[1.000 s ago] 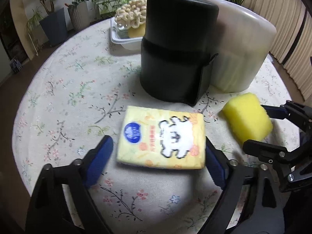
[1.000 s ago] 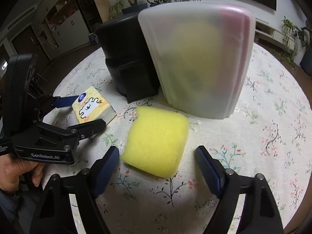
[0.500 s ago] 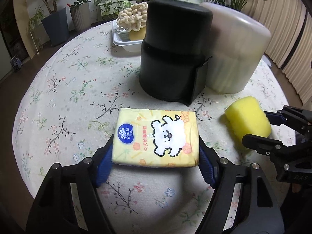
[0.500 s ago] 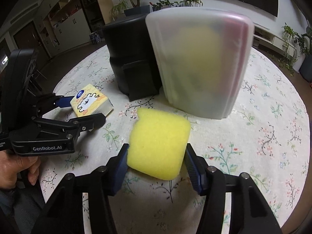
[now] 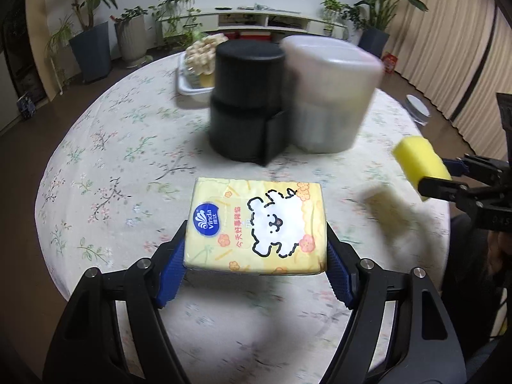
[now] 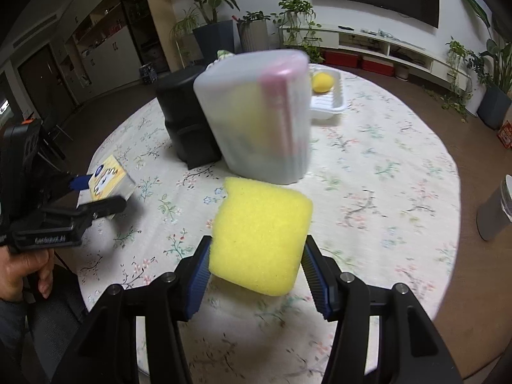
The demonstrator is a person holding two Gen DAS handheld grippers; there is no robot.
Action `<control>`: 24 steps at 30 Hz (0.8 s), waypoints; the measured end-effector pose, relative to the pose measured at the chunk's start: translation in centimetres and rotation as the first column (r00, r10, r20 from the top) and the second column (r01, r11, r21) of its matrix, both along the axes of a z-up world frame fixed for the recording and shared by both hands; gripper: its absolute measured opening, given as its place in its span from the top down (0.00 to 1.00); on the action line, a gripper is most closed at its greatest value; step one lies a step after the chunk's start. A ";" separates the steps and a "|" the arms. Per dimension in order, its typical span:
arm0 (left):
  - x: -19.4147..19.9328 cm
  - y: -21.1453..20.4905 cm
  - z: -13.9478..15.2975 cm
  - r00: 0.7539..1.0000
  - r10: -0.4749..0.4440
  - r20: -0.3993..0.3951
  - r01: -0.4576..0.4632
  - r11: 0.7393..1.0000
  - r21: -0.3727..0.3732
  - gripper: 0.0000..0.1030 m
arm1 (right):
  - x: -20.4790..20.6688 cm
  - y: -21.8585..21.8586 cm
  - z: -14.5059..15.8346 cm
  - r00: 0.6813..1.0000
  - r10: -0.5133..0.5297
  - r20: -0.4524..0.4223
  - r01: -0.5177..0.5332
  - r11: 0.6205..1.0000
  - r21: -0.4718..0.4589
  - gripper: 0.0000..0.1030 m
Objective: Organize soft objects
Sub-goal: 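Lift and carry the tissue pack and yellow sponge over the tray with both grippers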
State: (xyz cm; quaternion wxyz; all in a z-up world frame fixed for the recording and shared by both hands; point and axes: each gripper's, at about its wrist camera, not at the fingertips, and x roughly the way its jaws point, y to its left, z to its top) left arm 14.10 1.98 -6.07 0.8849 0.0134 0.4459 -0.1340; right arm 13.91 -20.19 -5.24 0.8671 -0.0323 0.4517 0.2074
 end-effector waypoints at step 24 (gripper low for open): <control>1.0 2.5 11.0 0.983 0.046 0.178 -0.040 0.998 -0.041 0.29 | 0.0 -4.6 9.0 0.983 -0.043 0.176 0.043 0.999 0.002 0.44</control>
